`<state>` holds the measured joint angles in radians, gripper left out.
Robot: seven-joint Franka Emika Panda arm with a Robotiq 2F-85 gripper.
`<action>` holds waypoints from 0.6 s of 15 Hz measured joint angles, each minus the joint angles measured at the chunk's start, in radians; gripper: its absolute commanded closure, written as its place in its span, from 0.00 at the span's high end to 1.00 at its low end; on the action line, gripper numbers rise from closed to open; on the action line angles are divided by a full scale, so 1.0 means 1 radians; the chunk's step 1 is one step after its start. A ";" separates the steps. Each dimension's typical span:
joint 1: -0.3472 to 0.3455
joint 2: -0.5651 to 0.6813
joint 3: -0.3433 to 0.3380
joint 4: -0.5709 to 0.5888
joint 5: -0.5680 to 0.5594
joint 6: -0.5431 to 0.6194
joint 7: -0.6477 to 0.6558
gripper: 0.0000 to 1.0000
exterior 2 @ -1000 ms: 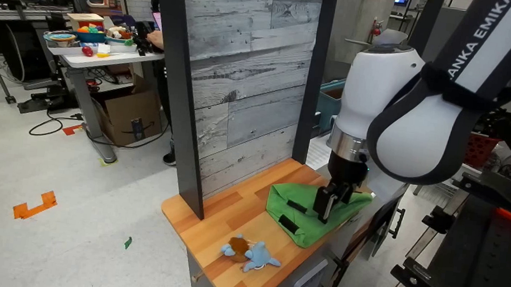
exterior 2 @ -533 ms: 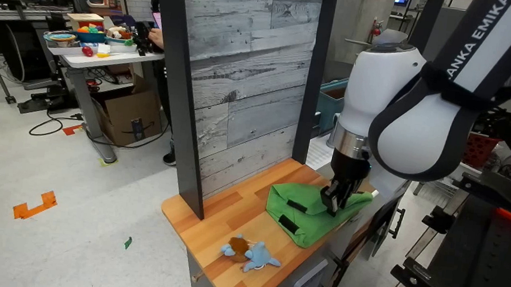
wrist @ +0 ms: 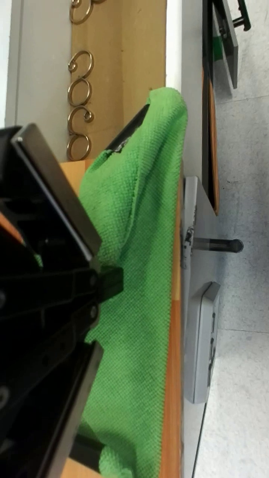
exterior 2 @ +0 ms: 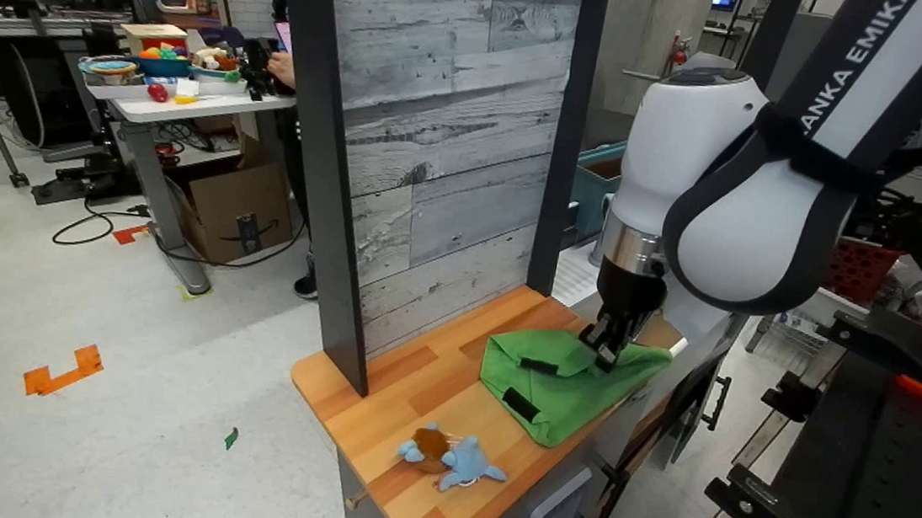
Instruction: Unfold the green towel
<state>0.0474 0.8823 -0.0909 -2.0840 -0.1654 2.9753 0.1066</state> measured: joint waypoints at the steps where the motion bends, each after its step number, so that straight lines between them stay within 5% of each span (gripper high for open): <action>1: 0.012 -0.006 -0.013 0.000 0.000 0.000 0.000 0.00; 9: 0.113 -0.097 -0.134 0.004 0.000 -0.005 0.011 0.00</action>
<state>0.1600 0.7850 -0.2246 -2.0796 -0.1655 2.9698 0.1180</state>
